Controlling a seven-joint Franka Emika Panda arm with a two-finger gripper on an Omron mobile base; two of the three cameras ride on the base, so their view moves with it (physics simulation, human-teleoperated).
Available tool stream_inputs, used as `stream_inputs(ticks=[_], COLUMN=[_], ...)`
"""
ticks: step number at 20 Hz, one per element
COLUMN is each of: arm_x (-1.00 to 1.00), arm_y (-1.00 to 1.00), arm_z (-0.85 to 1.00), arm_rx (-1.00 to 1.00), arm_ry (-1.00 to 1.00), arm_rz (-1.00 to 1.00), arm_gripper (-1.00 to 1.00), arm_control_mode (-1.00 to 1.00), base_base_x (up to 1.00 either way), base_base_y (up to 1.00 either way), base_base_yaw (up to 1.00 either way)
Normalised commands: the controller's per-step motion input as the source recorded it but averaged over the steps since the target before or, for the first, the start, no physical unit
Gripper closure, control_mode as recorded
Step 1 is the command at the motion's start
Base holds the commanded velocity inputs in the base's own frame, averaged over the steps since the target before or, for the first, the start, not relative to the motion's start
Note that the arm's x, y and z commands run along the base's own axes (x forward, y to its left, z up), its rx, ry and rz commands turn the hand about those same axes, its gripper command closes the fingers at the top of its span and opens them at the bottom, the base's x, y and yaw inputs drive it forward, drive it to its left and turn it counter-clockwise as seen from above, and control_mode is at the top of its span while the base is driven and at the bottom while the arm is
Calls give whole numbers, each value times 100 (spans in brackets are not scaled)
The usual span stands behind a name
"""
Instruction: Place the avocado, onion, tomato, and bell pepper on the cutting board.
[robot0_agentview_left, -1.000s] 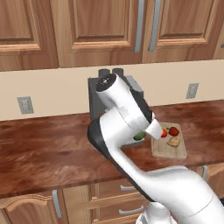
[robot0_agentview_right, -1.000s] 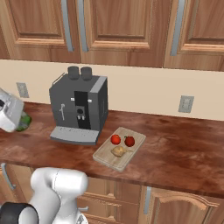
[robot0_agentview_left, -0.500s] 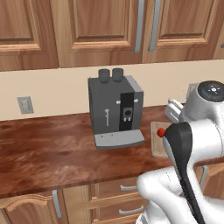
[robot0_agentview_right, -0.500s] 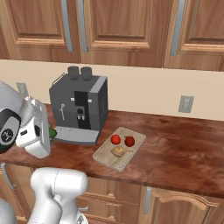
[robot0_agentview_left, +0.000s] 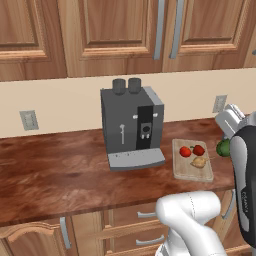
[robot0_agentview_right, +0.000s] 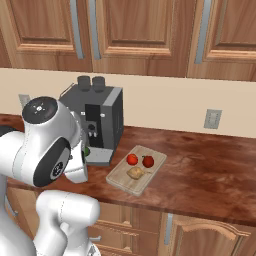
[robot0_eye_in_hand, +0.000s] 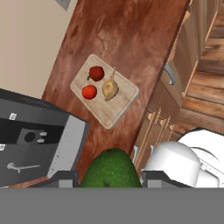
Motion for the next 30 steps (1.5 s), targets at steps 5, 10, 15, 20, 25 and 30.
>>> stream_inputs(ticks=[5, 10, 15, 20, 25, 30], arm_x=[30, 27, 13, 0, 29, 54], arm_y=[-13, -1, -15, -43, -12, 0], arm_z=[0, -4, -17, -35, -26, -23], arm_rx=[4, 0, 0, 0, 0, 0], arm_ry=[11, 28, 10, 0, 0, 0], arm_rz=[0, -1, 3, 7, 2, 0], arm_gripper=[100, 100, 100, 100, 100, 100], arm_control_mode=[-100, -100, -100, -100, -100, -100], base_base_x=[0, 0, 0, 0, 0, 0], base_base_y=[0, 0, 0, 0, 0, 0], base_base_yaw=[0, 0, 0, 0, 0, 0])
